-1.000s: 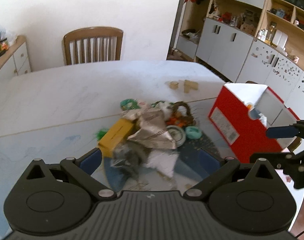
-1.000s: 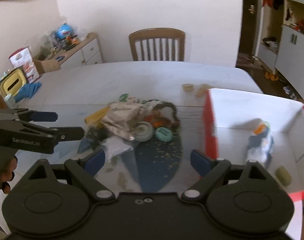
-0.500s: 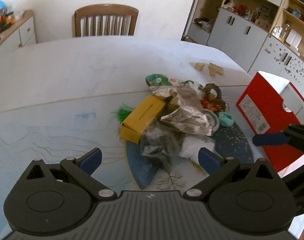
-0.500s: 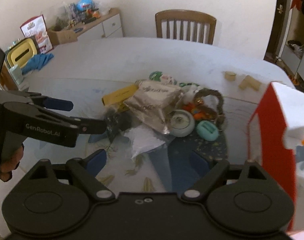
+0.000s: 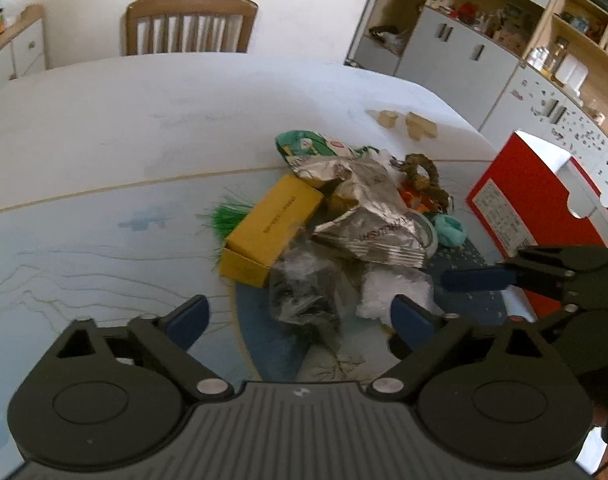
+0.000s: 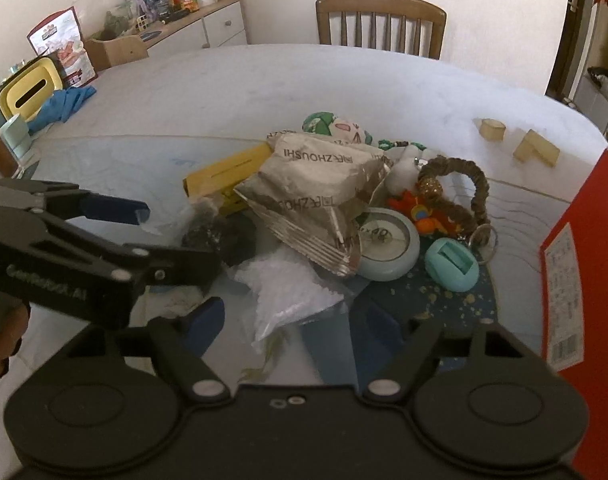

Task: Organize objects
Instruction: 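Grasp the clear bag of dark items with left tool while right tool grasps bubble-wrap bag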

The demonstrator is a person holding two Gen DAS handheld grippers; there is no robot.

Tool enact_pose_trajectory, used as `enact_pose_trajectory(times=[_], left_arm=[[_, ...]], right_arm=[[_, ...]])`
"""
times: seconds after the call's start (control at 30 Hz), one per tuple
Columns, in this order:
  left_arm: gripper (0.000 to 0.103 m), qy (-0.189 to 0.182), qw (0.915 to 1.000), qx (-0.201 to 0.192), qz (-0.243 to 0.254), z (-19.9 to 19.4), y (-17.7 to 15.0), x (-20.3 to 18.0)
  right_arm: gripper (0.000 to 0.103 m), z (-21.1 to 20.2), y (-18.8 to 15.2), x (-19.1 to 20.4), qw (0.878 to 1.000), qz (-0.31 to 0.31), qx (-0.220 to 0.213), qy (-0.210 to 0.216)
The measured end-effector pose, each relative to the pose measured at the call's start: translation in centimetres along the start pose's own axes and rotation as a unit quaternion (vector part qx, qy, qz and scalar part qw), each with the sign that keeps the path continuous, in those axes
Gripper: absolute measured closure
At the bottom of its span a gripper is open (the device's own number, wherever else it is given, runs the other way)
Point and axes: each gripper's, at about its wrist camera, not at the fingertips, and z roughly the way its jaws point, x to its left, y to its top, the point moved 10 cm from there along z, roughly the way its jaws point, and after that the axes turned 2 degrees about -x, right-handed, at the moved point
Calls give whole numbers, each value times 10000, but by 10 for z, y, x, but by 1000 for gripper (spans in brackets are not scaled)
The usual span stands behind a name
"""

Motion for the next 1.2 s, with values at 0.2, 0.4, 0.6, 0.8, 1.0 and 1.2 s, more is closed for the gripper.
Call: enact_pose_trajectory(times=[0.2, 0.4, 0.6, 0.8, 1.0, 1.2], left_arm=[[35, -131, 9998, 92, -107, 6, 1, -2], [49, -187, 9996, 177, -148, 8, -2, -6], [65, -203, 9994, 202, -209, 6, -2, -7], [70, -170, 9994, 255, -140, 2, -6, -11], [71, -130, 9994, 311, -121, -8, -15, -15], [72, -181, 9991, 369, -57, -21, -26, -27]], right_arm=[[32, 7, 2, 1, 10000, 68, 21, 15], [37, 10, 2, 1, 9999, 41, 48, -111], [50, 8, 3, -3, 9997, 163, 22, -187], [59, 1, -1, -5, 9994, 323, -19, -130], [69, -10, -14, 1, 9996, 237, 24, -159], [70, -34, -28, -5, 9987, 496, -26, -152]])
